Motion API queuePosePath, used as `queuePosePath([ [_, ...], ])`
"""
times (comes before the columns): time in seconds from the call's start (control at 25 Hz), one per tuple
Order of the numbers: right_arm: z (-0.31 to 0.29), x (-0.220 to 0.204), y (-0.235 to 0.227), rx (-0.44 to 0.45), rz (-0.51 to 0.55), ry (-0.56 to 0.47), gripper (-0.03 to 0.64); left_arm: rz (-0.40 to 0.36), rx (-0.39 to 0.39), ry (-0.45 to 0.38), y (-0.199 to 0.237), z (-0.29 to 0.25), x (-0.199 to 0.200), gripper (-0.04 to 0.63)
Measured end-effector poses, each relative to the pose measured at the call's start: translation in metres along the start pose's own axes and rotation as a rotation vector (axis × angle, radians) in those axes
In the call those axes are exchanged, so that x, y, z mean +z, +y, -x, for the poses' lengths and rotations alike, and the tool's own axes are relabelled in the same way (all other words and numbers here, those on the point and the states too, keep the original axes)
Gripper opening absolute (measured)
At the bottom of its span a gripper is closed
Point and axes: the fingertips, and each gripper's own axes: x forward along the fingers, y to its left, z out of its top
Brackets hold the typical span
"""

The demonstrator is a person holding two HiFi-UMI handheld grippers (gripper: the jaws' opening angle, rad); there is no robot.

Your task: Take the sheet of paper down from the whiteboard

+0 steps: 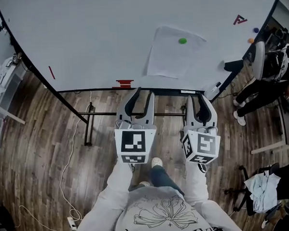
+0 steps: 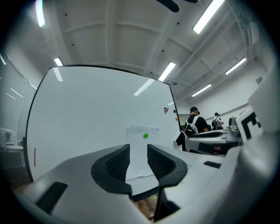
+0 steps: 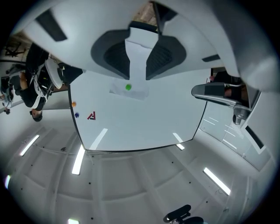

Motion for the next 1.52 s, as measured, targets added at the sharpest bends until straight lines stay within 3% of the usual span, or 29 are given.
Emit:
queuePosePath([
  [0.4, -0.099, -0.004, -0.051, 0.079, 0.035, -0.009, 0.101, -0.023, 0.034, -0.017, 0.006, -0.116, 0.017, 0.106],
  [0.84, -0.163, -0.009, -0.065, 0.135, 0.032, -0.018, 0.106, -0.024, 0.037, -0.019, 0.027, -0.185, 0.026, 0.144],
  [1.52, -0.229, -0.006, -0.065, 0.079, 0.044, -0.016, 0.112, -0.124, -0.117, -0.005, 0.044, -0.262, 0.045, 0.155],
])
